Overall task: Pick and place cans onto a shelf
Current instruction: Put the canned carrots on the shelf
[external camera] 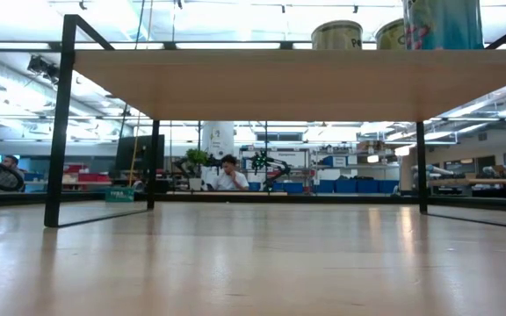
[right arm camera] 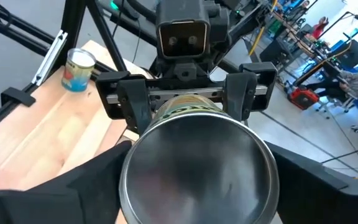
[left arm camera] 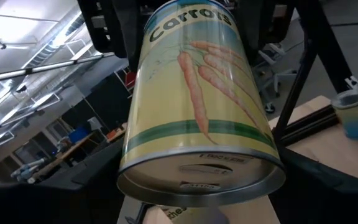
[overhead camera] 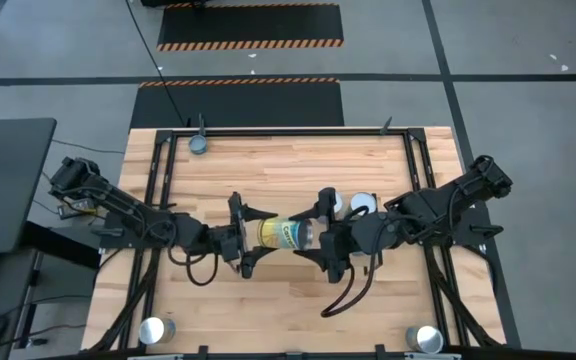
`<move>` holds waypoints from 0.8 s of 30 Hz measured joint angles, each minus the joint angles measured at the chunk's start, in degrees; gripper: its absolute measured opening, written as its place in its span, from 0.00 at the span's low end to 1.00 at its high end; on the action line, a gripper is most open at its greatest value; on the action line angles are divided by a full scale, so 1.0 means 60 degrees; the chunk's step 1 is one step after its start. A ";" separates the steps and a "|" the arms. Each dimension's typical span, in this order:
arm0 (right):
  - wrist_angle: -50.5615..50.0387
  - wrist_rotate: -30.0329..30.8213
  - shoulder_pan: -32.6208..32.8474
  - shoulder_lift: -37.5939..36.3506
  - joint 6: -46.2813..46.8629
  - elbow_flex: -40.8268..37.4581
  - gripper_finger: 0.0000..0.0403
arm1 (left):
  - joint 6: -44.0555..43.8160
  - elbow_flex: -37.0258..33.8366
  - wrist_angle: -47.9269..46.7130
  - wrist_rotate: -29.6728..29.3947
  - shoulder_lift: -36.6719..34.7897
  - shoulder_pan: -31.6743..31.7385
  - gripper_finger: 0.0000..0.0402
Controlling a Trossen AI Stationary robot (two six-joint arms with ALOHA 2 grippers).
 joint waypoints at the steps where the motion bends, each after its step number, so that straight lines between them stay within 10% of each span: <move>1: -0.0004 0.0011 -0.0007 0.0000 0.0094 0.0000 0.80 | -0.0042 0.0000 0.0004 0.0029 0.0000 0.0001 0.79; 8: -0.0096 0.0016 -0.0025 0.0000 0.0810 0.0000 0.79 | -0.0057 0.0069 -0.0008 -0.0450 0.0007 -0.0083 0.89; 14: -0.0479 0.1101 -0.0013 -0.0015 0.3123 0.0133 0.80 | 0.1672 0.0335 -0.0523 -0.3512 -0.0112 -0.0838 0.93; 24: -0.4118 0.0107 -0.0507 0.0004 0.8793 0.2363 0.79 | 0.2147 0.0335 -0.2094 -0.6726 -0.1502 -0.1868 0.94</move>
